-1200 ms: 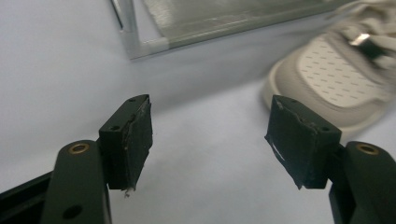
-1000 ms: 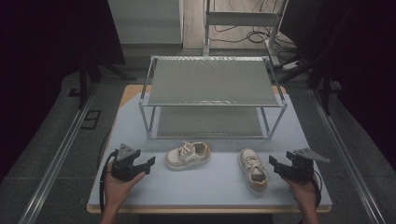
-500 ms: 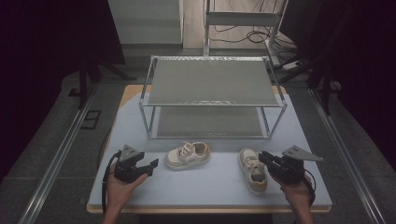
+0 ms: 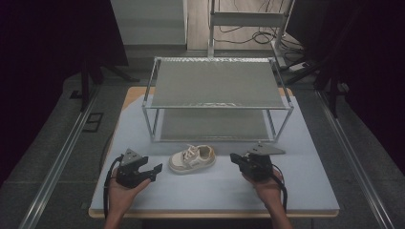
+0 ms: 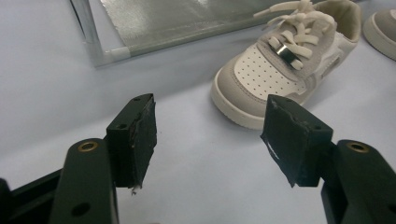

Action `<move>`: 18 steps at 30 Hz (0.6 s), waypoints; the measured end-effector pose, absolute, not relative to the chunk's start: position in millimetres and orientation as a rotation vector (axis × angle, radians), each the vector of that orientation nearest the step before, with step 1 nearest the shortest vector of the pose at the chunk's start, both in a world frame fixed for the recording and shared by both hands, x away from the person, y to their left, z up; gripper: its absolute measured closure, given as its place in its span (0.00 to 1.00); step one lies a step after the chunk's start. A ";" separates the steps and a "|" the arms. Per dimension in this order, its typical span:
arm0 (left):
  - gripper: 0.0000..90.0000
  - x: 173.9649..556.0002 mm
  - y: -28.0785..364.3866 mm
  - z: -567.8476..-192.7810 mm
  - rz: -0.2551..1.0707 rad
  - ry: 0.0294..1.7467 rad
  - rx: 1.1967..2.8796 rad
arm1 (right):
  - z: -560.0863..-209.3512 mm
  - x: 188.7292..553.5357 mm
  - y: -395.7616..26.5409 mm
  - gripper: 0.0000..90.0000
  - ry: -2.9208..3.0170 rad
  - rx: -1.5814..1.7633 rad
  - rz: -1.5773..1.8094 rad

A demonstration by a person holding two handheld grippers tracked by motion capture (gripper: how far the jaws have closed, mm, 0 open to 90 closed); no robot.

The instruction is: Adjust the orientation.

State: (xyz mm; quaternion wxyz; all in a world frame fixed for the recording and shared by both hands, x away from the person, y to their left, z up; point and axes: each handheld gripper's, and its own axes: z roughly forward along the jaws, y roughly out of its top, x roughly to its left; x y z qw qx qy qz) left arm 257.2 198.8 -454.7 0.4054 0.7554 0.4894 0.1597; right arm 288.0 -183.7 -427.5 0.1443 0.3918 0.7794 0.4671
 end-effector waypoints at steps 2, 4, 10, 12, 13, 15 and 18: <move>0.39 257.2 198.3 -455.6 0.399 1.234 1.910 | -431.0 292.9 -173.4 0.99 2.264 1.129 1.331; 0.39 257.0 197.6 -456.1 0.394 1.233 1.917 | -435.6 299.5 -163.7 0.99 2.281 1.148 1.307; 0.37 256.1 199.4 -455.1 0.411 1.252 1.901 | -446.9 316.4 -144.7 0.99 2.285 1.179 1.270; 0.37 255.9 201.6 -455.0 0.406 1.256 1.892 | -450.5 320.8 -140.6 0.99 2.287 1.187 1.246; 0.37 255.7 202.4 -455.0 0.404 1.258 1.889 | -451.7 322.2 -139.5 0.99 2.287 1.188 1.238; 0.38 255.4 203.4 -455.3 0.400 1.261 1.883 | -454.8 326.0 -137.5 0.99 2.283 1.205 1.220; 0.38 254.8 203.3 -455.2 0.396 1.259 1.886 | -460.5 332.5 -134.3 0.99 2.280 1.226 1.195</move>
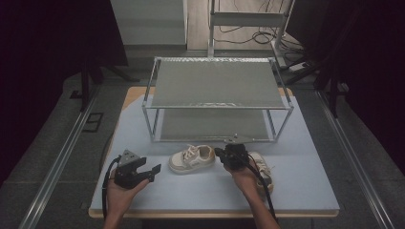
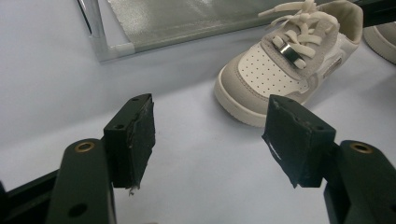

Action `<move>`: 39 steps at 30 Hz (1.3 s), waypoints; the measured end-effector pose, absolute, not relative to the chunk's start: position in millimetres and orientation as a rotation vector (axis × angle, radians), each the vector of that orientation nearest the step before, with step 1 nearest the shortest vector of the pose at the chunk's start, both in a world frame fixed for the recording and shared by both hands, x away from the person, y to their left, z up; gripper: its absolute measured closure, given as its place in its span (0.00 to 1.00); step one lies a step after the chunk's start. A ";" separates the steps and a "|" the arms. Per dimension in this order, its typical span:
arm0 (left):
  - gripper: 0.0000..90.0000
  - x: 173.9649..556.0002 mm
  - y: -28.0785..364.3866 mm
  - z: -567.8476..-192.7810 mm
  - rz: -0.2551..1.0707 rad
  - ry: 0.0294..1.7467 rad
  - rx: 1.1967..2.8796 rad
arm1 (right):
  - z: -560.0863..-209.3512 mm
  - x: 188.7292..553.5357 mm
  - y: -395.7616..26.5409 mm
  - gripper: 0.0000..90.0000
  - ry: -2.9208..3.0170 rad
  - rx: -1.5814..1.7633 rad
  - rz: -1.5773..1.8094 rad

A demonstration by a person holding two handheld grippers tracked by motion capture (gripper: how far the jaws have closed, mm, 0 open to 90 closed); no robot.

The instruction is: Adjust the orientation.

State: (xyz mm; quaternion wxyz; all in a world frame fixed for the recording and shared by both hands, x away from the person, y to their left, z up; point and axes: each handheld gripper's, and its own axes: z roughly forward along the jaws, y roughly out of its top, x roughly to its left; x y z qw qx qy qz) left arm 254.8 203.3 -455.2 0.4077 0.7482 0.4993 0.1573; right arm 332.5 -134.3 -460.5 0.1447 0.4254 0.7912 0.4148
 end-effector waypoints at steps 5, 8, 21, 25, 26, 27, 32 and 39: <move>0.38 254.4 203.0 -456.5 0.391 1.252 1.894 | -467.2 336.5 -127.0 0.99 2.277 1.240 1.141; 0.38 254.2 202.7 -457.3 0.385 1.251 1.897 | -467.1 336.3 -126.5 0.99 2.274 1.248 1.137; 0.37 253.1 208.0 -457.9 0.376 1.264 1.890 | -467.5 320.3 -131.4 1.00 2.329 1.209 1.139; 0.37 252.1 209.2 -457.8 0.375 1.264 1.893 | -467.4 310.4 -132.5 0.99 2.361 1.182 1.156; 0.37 252.1 209.2 -457.8 0.375 1.264 1.893 | -467.4 310.4 -132.5 0.99 2.361 1.182 1.156; 0.37 252.1 210.5 -458.0 0.372 1.267 1.891 | -467.4 303.3 -132.8 0.99 2.378 1.162 1.164; 0.37 251.6 214.1 -457.9 0.364 1.275 1.880 | -467.9 284.4 -127.0 0.99 2.440 1.108 1.204; 0.37 250.6 215.5 -457.4 0.359 1.273 1.880 | -470.1 263.2 -103.7 0.99 2.544 0.988 1.286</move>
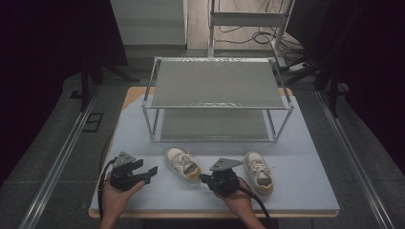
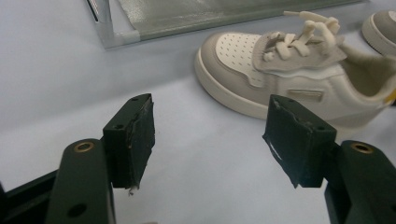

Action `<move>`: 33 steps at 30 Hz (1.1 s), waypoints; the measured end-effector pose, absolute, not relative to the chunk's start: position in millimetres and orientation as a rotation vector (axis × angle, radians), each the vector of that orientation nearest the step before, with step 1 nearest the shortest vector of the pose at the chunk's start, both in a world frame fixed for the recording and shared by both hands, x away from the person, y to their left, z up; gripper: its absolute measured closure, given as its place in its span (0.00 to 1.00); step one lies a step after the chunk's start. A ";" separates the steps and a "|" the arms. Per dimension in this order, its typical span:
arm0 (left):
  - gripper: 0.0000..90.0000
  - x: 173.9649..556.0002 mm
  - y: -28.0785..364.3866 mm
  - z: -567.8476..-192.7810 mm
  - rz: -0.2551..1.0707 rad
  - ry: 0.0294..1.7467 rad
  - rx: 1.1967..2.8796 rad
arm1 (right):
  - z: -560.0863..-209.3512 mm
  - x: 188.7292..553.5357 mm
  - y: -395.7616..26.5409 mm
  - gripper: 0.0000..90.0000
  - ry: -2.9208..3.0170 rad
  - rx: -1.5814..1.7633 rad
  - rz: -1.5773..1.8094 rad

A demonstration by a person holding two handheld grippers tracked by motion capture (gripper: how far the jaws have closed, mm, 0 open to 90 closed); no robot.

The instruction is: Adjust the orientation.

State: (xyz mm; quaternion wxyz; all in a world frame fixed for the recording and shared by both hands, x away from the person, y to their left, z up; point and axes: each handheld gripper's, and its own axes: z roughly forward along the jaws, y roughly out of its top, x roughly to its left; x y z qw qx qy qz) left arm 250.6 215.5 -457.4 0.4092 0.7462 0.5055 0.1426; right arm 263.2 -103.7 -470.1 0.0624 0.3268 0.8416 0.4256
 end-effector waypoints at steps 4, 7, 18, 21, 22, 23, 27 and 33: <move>0.37 250.3 217.8 -456.9 0.360 1.278 1.872 | -472.4 257.0 -88.1 0.99 2.587 0.920 1.327; 0.37 250.1 220.1 -456.7 0.359 1.281 1.863 | -474.1 255.6 -76.6 0.99 2.619 0.874 1.366; 0.37 248.3 224.8 -454.5 0.360 1.284 1.849 | -479.5 252.9 -33.0 0.99 2.653 0.765 1.431; 0.37 248.3 225.9 -454.3 0.359 1.284 1.843 | -477.4 250.1 -37.9 0.98 2.621 0.765 1.414; 0.37 248.5 226.1 -454.5 0.357 1.283 1.844 | -475.6 249.0 -43.3 0.98 2.603 0.773 1.412; 0.37 248.6 225.8 -454.9 0.355 1.283 1.842 | -473.6 248.2 -50.6 0.99 2.586 0.783 1.415; 0.37 248.6 223.9 -455.1 0.351 1.280 1.847 | -466.5 244.0 -86.9 0.99 2.504 0.861 1.408; 0.37 248.2 222.4 -454.6 0.347 1.275 1.848 | -463.0 235.2 -141.1 0.99 2.386 0.987 1.353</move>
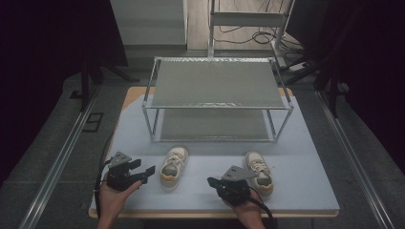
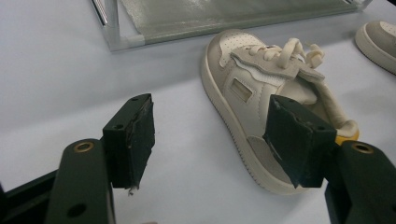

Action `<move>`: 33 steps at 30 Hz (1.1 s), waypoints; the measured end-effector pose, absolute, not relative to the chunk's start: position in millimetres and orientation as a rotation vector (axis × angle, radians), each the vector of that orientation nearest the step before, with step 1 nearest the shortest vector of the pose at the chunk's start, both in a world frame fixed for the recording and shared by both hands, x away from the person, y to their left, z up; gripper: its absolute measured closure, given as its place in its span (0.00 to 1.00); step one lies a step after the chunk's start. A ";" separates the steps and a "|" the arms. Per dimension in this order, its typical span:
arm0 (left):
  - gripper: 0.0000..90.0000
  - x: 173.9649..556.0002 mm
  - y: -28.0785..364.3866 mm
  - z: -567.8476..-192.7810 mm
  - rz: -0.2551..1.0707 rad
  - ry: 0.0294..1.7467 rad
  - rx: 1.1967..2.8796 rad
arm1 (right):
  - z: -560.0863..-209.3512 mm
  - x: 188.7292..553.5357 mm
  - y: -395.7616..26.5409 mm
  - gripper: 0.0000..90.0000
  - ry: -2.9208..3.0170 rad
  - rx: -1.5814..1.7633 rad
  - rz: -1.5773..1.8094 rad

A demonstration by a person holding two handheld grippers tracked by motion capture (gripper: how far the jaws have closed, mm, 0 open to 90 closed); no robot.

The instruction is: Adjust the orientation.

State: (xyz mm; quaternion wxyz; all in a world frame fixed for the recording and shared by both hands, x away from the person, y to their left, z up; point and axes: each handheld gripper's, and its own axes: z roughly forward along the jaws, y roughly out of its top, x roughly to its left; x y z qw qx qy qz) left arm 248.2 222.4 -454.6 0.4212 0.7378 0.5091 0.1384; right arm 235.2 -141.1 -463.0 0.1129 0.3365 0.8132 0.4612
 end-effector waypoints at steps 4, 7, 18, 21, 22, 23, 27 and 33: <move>0.37 248.3 222.3 -455.1 0.347 1.276 1.848 | -461.9 227.9 -167.5 0.99 2.322 1.045 1.310; 0.37 249.2 221.9 -454.8 0.346 1.275 1.848 | -461.9 223.6 -183.2 0.99 2.287 1.077 1.284; 0.36 252.5 213.1 -453.6 0.329 1.241 1.863 | -474.1 217.7 -229.3 0.99 2.211 1.185 1.157; 0.36 252.0 212.9 -453.4 0.329 1.239 1.863 | -475.4 219.7 -235.0 0.99 2.184 1.199 1.107; 0.36 251.1 213.5 -452.5 0.330 1.238 1.861 | -475.2 220.2 -239.2 0.99 2.173 1.192 1.137; 0.36 251.1 213.5 -452.5 0.330 1.238 1.861 | -475.2 220.2 -239.2 0.99 2.173 1.192 1.137; 0.36 249.7 215.6 -449.6 0.338 1.238 1.851 | -475.4 223.6 -250.4 0.99 2.170 1.214 1.142; 0.35 249.0 213.1 -449.3 0.337 1.232 1.853 | -475.7 227.0 -262.0 0.98 2.191 1.234 1.218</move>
